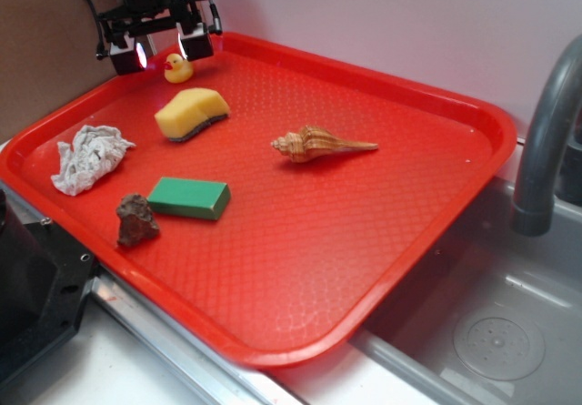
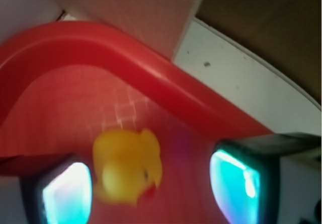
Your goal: Grab the yellow duck.
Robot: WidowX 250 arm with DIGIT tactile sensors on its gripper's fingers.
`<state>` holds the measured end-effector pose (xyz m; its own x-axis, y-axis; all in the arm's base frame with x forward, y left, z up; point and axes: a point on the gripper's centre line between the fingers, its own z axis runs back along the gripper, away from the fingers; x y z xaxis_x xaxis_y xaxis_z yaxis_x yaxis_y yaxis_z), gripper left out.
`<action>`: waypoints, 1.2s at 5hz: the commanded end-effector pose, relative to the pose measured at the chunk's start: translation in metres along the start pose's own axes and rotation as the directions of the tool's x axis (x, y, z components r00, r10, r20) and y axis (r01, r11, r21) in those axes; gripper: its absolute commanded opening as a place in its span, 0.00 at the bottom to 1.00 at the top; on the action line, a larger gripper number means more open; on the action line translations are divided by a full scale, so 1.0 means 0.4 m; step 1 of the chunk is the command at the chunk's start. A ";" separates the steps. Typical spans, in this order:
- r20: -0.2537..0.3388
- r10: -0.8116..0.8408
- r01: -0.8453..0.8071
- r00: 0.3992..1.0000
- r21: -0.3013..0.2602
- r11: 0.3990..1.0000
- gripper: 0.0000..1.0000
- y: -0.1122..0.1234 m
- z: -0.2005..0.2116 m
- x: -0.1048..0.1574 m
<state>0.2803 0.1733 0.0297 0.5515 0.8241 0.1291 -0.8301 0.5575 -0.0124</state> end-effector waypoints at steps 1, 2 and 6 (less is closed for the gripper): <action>0.094 0.003 -0.001 0.996 -0.028 1.000 0.00 -0.001 0.034 0.019; 0.048 -0.036 0.037 0.998 -0.017 0.999 0.00 -0.006 0.081 -0.017; 0.062 -0.549 0.552 0.833 -0.128 0.824 0.00 -0.037 0.444 -0.373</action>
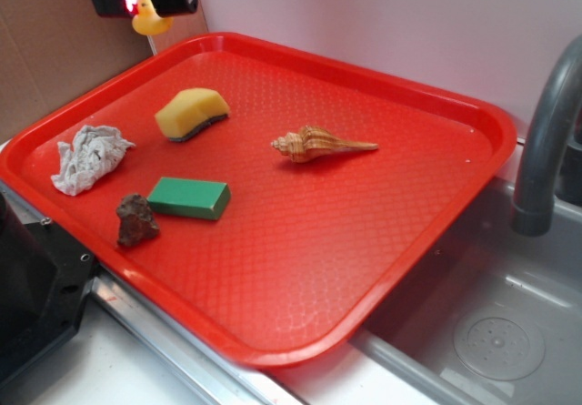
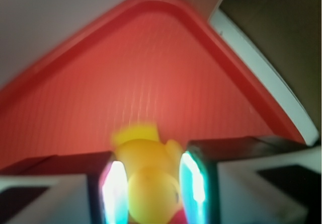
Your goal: Grab the yellow duck.
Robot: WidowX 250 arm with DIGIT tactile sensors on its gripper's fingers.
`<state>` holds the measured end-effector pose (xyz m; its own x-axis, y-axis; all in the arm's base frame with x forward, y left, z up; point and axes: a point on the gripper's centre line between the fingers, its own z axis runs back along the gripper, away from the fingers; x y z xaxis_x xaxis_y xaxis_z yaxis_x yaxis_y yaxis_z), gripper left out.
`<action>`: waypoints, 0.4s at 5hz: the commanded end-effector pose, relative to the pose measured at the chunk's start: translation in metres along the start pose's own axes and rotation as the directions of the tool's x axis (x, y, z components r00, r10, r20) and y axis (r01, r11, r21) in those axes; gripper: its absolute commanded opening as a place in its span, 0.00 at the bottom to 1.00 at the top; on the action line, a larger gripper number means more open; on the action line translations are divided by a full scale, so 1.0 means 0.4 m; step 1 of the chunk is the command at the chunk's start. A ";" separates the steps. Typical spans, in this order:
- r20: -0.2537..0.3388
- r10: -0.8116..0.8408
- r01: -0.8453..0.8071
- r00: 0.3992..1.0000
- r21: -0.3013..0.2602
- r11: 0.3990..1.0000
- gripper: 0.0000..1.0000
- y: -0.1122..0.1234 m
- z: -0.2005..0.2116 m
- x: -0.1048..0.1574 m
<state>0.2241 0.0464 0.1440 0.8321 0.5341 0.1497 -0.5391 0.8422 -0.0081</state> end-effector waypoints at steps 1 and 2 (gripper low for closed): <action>-0.005 -0.297 0.291 0.955 -0.179 0.940 0.00 -0.006 0.181 -0.109; -0.069 -0.457 0.423 0.887 -0.278 0.863 0.00 0.018 0.203 -0.090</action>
